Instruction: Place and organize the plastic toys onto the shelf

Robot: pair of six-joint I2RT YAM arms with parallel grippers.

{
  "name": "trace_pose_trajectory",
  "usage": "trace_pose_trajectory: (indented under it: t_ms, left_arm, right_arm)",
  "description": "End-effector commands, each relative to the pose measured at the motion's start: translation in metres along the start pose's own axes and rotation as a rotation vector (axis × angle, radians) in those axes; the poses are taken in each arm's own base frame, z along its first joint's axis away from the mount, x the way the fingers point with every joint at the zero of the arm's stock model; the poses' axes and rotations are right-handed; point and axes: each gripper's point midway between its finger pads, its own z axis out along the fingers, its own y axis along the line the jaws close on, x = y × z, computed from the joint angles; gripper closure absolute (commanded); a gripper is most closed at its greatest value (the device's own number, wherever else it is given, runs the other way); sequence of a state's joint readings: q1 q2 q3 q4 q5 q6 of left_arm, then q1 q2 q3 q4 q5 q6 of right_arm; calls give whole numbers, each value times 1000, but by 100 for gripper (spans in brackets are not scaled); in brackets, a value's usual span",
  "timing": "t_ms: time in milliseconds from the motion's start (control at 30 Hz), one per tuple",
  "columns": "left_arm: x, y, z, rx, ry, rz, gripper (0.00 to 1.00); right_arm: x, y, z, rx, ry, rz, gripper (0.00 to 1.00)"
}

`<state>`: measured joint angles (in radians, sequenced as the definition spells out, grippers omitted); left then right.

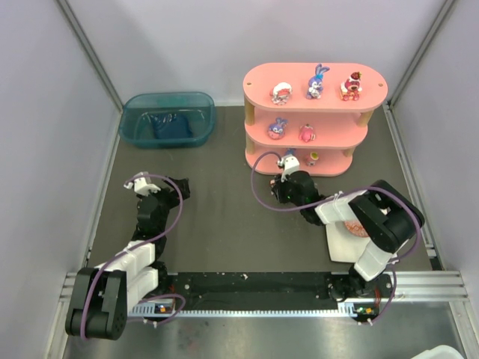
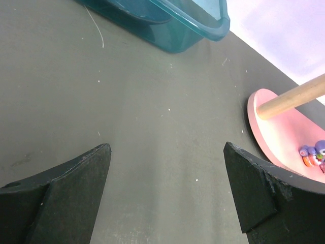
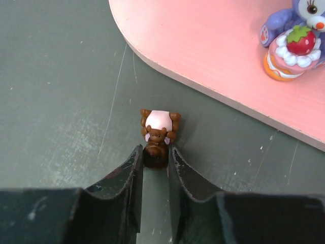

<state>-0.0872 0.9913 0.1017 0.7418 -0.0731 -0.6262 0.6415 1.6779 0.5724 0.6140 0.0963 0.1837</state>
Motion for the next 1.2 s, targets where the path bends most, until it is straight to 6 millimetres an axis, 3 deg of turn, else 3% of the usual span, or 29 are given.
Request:
trace_pose_trajectory:
  t_ms: [0, 100, 167, 200, 267, 333, 367, 433, 500, 533, 567, 633, 733, 933, 1100, 1133, 1167]
  left_arm:
    - [-19, -27, 2, 110, -43, -1, 2]
    - [-12, -38, -5, 172, -1, 3, 2]
    - [-8, -42, -10, 193, 32, -15, 2]
    - [-15, -50, -15, 216, 17, -28, 2]
    - [-14, -59, -23, 249, 49, -68, 3]
    - [-19, -70, -34, 276, 69, -90, 3]
    - [-25, -82, -43, 324, 75, -90, 3]
    - [-22, -92, -54, 353, 145, -95, 3]
    - [-18, -110, -73, 441, 219, -86, 4]
    - [-16, -116, -80, 476, 241, -79, 5]
    - [-12, -128, -94, 561, 286, -70, 7]
    - [-12, -141, -109, 648, 317, -76, 9]
    - [-9, -160, -137, 791, 382, -53, 10]
    - [-12, -182, -162, 894, 469, -18, 11]
    - [6, -198, -171, 912, 553, 14, 16]
    - [11, -198, -166, 882, 554, 19, 19]
    - [17, -206, -176, 912, 584, 31, 19]
  right_arm:
    - [-14, 13, 5, -38, -33, -8, 89]
    - [-14, 18, 2, -61, -23, -8, 100]
    - [-19, 25, -6, -85, -32, -2, 100]
    - [-19, 34, -11, -102, -30, -9, 100]
    - [-32, 44, -28, -128, -69, -24, 100]
    - [-30, 66, -45, -192, -54, -86, 100]
    - [-44, 85, -62, -279, -91, -108, 100]
    - [-40, 109, -83, -381, -81, -163, 100]
    - [-51, 131, -112, -513, -122, -196, 100]
    - [-45, 144, -127, -586, -96, -219, 100]
    - [-53, 151, -141, -627, -123, -233, 100]
    - [-51, 167, -160, -710, -103, -276, 100]
    - [-60, 182, -180, -791, -115, -307, 100]
    - [-65, 204, -188, -798, -110, -392, 100]
    - [-73, 214, -187, -779, -146, -414, 100]
    - [-76, 214, -187, -769, -156, -413, 100]
    - [-79, 215, -187, -768, -163, -415, 100]
